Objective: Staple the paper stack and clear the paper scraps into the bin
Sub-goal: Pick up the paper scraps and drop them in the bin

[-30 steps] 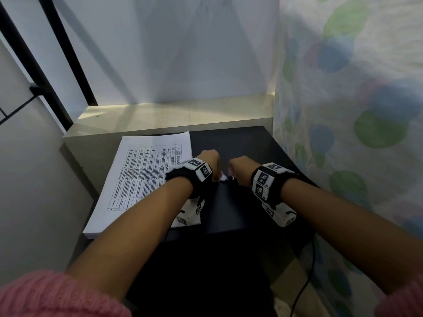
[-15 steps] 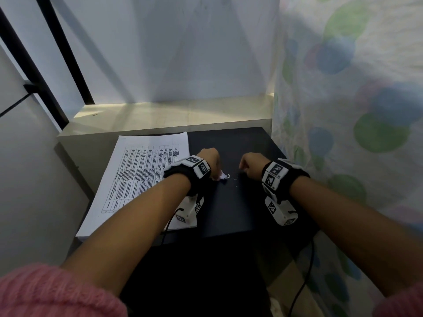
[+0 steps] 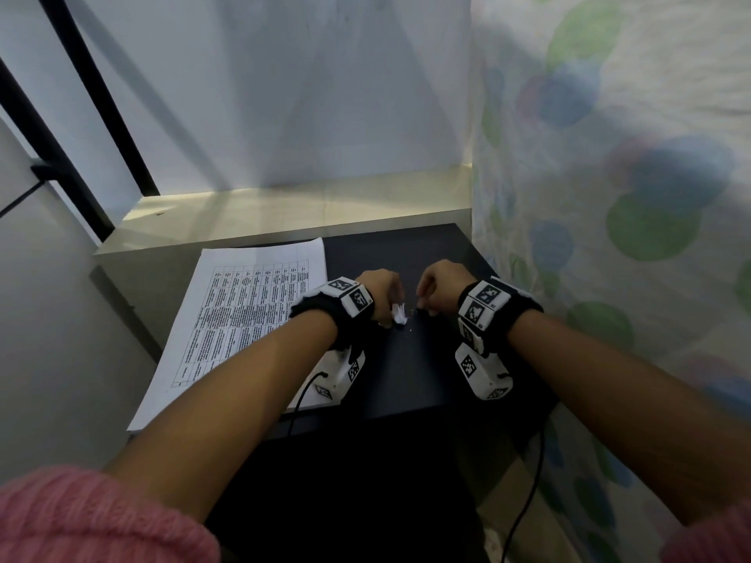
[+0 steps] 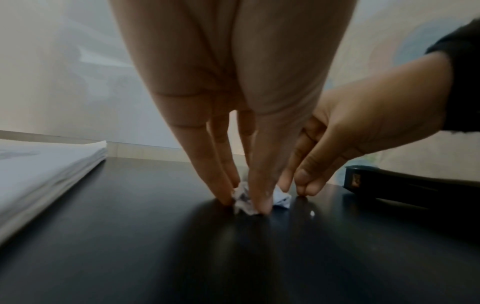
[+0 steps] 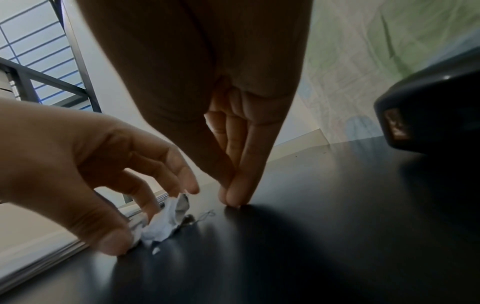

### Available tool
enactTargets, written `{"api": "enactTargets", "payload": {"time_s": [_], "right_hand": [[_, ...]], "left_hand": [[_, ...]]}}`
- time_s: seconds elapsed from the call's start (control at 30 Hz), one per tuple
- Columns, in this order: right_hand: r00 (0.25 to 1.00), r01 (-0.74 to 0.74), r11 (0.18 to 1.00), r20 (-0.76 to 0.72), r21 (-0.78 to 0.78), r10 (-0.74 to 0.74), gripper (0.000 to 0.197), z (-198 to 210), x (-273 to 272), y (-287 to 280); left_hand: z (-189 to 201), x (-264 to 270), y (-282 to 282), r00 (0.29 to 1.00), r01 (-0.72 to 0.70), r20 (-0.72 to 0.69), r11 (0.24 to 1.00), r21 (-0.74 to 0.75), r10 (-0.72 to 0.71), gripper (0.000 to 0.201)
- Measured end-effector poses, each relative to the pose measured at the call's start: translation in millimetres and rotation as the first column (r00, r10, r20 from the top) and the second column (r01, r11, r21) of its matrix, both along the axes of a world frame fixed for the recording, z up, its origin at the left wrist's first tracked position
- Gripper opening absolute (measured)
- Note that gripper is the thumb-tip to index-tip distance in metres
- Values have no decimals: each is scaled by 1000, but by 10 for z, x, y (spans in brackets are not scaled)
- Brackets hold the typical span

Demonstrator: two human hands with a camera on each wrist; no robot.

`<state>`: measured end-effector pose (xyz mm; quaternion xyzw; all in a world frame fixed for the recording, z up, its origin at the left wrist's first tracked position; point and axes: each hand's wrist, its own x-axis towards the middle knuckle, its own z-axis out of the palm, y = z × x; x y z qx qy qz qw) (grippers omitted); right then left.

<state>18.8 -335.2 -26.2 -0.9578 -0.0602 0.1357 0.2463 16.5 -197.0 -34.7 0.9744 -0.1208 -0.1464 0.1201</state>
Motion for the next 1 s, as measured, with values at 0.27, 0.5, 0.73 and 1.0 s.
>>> {"api": "enactTargets", "payload": {"time_s": [0.27,0.5,0.73,1.0], "right_hand": [[997,25,1000,69,-10,-24,38,-20,-5,-52],[994,73,997,81,-14,-72,36,-28,21,-79],[995,85,996,58,-21,-84,35,-11,-49,-125],[995,89,996,38,-3,-89,33,-68,-144,-87]], "left_hand": [[-5,38,-154,989,146,15,986,86,-148,42],[-34,-23,-285,971,234,-12,939,253,-238,31],[19,-75,-371,971,227,5,925,305,-240,31],[88,-121,-388,989,143,-4,963,229,-145,32]]}}
